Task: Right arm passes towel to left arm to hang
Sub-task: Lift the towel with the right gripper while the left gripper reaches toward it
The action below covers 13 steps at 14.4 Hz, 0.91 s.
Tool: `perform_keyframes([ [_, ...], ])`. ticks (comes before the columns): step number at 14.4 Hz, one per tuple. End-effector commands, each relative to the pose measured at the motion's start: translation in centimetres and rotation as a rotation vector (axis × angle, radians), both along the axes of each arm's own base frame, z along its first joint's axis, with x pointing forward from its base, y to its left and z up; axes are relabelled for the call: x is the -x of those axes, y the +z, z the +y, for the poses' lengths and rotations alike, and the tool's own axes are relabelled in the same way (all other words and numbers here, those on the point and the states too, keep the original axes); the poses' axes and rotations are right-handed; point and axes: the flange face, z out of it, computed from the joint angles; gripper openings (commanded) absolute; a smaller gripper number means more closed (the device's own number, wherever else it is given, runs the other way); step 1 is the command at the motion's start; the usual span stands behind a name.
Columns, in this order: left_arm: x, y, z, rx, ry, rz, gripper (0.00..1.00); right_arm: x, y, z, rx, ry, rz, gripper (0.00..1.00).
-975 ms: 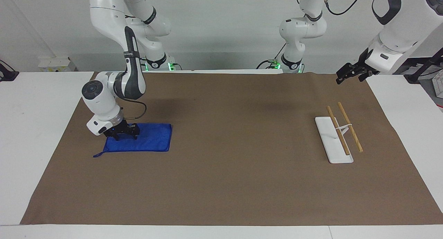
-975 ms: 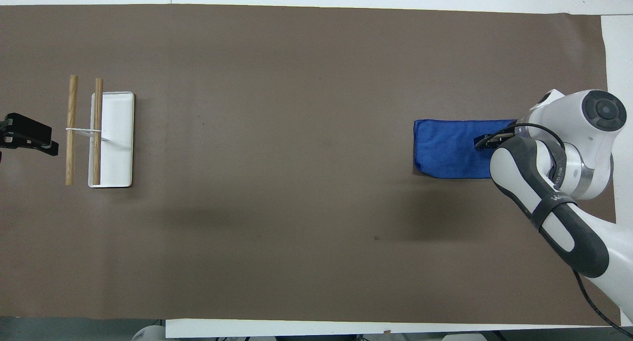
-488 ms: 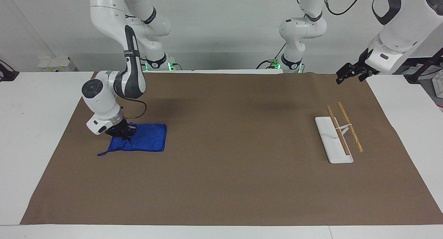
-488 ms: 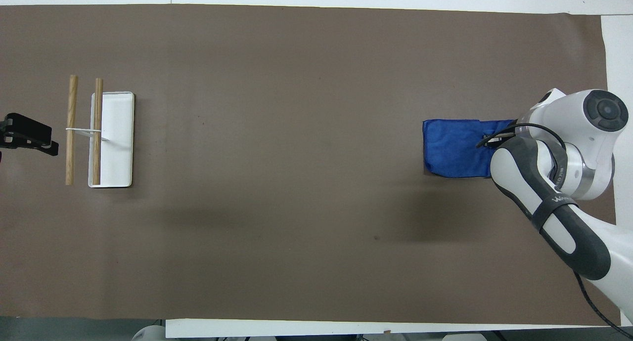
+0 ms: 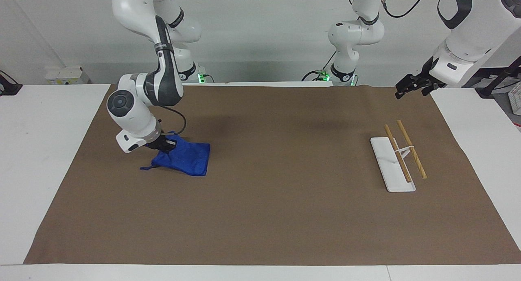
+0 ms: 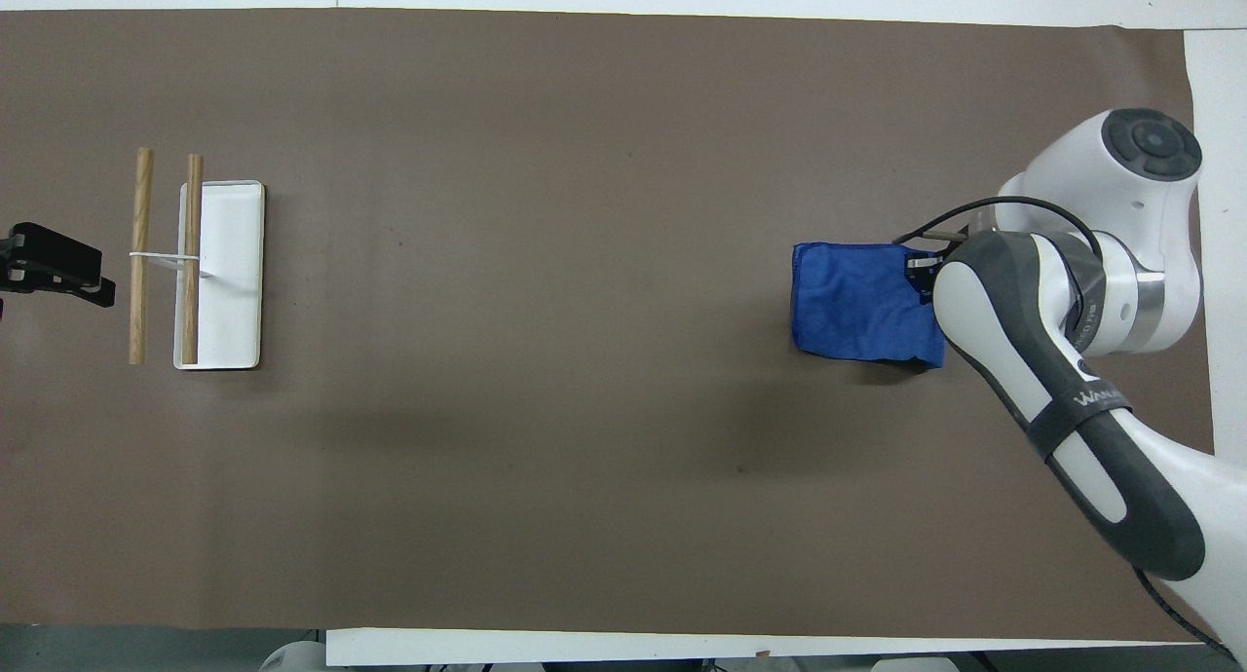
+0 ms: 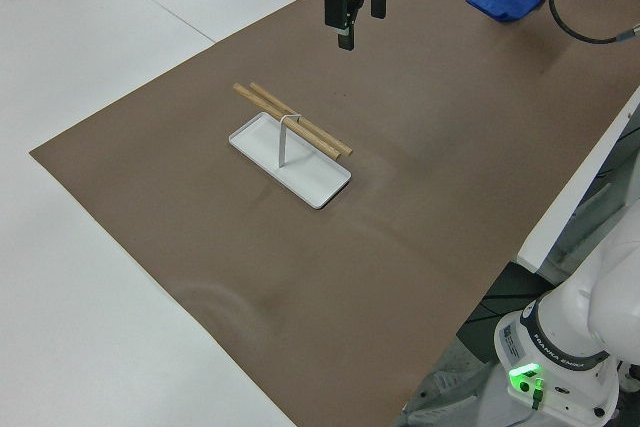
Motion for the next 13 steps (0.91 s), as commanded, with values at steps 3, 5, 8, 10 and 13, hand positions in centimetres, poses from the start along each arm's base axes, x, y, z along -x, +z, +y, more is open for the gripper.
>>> perform_keyframes([
  [3,0.4,0.0,0.2,-0.004,-0.001,-0.013,1.00,0.3,8.0,13.8,-0.068,-0.420,0.018,0.00],
  [5,0.4,0.0,0.2,-0.004,-0.001,-0.013,1.00,0.4,10.4,19.0,-0.184,-0.590,0.046,0.00],
  [8,0.6,-0.4,-1.0,-0.018,0.087,-0.015,1.00,0.2,12.7,24.2,-0.435,-0.807,0.149,0.00],
  [10,1.4,-2.3,-1.9,0.104,0.399,0.013,1.00,0.9,14.2,27.8,-0.589,-0.919,0.217,0.00],
  [13,2.0,-5.4,-3.4,0.229,0.859,0.046,1.00,2.5,16.3,33.3,-0.720,-1.098,0.213,0.00],
])
